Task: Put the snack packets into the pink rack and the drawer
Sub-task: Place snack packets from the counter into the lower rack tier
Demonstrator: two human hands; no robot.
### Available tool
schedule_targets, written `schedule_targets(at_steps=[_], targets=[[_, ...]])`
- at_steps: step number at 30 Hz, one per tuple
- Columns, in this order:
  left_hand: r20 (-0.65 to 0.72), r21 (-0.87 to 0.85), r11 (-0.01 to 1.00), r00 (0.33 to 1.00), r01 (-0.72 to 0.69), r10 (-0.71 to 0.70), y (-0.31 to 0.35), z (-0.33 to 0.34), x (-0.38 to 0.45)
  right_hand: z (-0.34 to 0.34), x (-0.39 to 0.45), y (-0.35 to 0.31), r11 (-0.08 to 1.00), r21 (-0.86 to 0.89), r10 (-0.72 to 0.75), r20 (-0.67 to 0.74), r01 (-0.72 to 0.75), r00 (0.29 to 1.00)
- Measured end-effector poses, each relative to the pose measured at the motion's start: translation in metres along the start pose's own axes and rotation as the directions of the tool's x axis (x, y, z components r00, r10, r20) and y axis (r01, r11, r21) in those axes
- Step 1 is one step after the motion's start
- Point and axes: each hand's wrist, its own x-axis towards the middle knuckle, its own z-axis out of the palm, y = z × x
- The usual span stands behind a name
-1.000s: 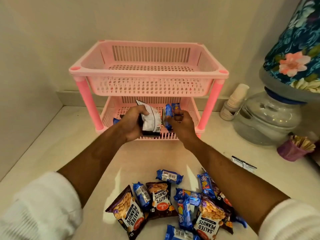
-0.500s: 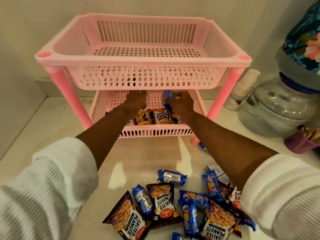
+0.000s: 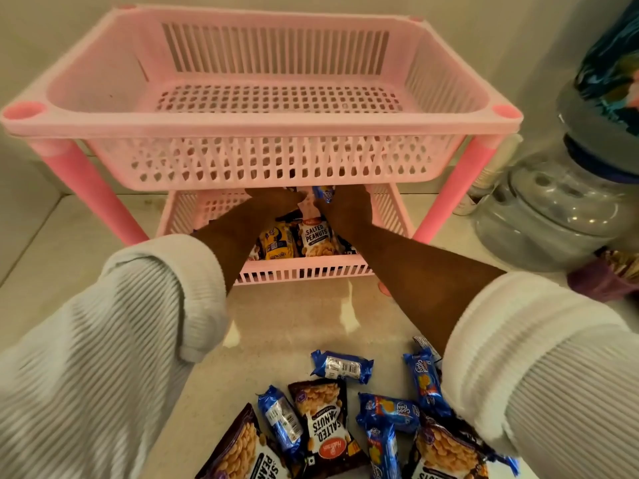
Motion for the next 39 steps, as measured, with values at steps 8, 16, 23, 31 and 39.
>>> schedule_targets(at_steps=[8, 16, 23, 31, 39], targets=[[0.023, 0.72, 0.663, 0.962, -0.205, 0.273, -0.036, -0.007, -0.002, 0.004, 0.004, 0.008, 0.983, -0.179, 0.0, 0.228, 0.042, 0.974], [0.143, 0.727, 0.584, 0.912, -0.361, 0.386, -0.039, 0.006, -0.002, 0.004, 0.001, 0.01, 0.908, -0.353, -0.131, 0.272, 0.225, 0.953], [0.246, 0.683, 0.635, 0.932, -0.361, 0.266, -0.042, 0.016, 0.015, 0.009, 0.007, 0.004, 0.914, -0.295, -0.088, 0.527, 0.279, 0.845], [0.183, 0.686, 0.687, 0.97, -0.241, 0.158, -0.039, 0.022, 0.019, 0.007, 0.01, 0.014, 0.782, -0.387, -0.153, 0.641, 0.489, 0.752], [-0.018, 0.63, 0.747, 0.957, -0.212, 0.288, -0.041, 0.028, 0.0, 0.003, 0.003, 0.014, 0.878, -0.309, -0.162, 0.527, 0.365, 0.835]])
